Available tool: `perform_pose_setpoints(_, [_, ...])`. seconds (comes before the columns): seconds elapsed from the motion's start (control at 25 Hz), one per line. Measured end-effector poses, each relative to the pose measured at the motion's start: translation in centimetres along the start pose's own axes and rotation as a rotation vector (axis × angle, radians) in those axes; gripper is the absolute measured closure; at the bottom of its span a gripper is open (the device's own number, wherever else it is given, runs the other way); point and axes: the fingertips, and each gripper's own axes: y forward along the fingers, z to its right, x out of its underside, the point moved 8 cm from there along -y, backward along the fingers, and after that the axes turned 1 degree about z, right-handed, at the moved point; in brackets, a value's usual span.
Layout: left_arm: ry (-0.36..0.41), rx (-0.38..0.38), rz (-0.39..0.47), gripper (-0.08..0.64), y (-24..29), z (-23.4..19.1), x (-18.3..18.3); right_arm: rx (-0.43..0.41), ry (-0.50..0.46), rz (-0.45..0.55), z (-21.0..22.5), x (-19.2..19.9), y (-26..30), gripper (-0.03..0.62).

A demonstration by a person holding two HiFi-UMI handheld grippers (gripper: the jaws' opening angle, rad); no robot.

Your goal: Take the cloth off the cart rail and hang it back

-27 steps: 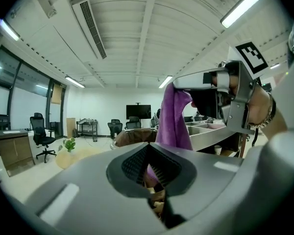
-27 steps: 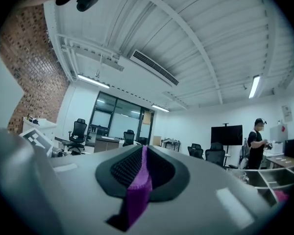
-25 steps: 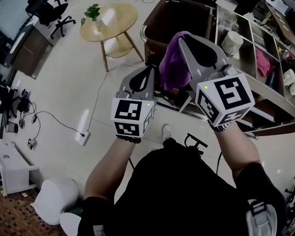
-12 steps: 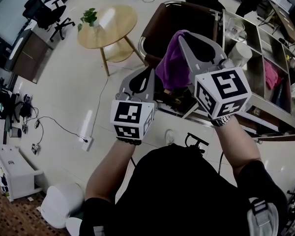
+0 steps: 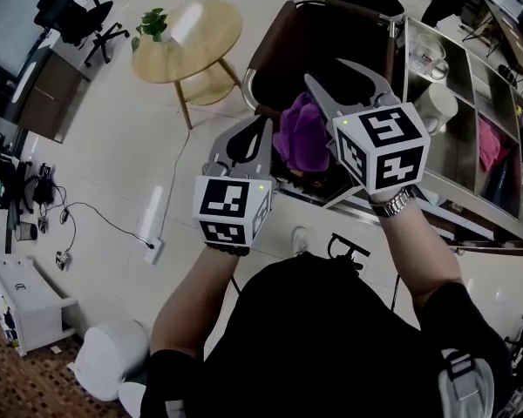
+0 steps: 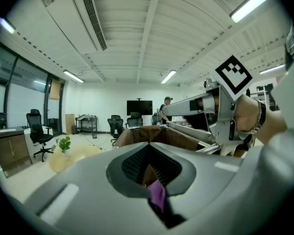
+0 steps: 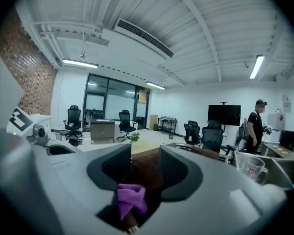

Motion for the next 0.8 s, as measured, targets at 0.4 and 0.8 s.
perform_pose_setpoints(0.4, [-0.01, 0.007, 0.001, 0.561, -0.5, 0.0, 0.6, -0.008, 0.001, 0.054, -0.9, -0.3, -1.0, 0.419])
perform_pose_setpoints(0.8, [0.01, 0.026, 0.046, 0.561, -5.6, 2.2, -0.8, 0.0, -0.04, 0.135, -5.7, -0.8, -6.6, 0.528])
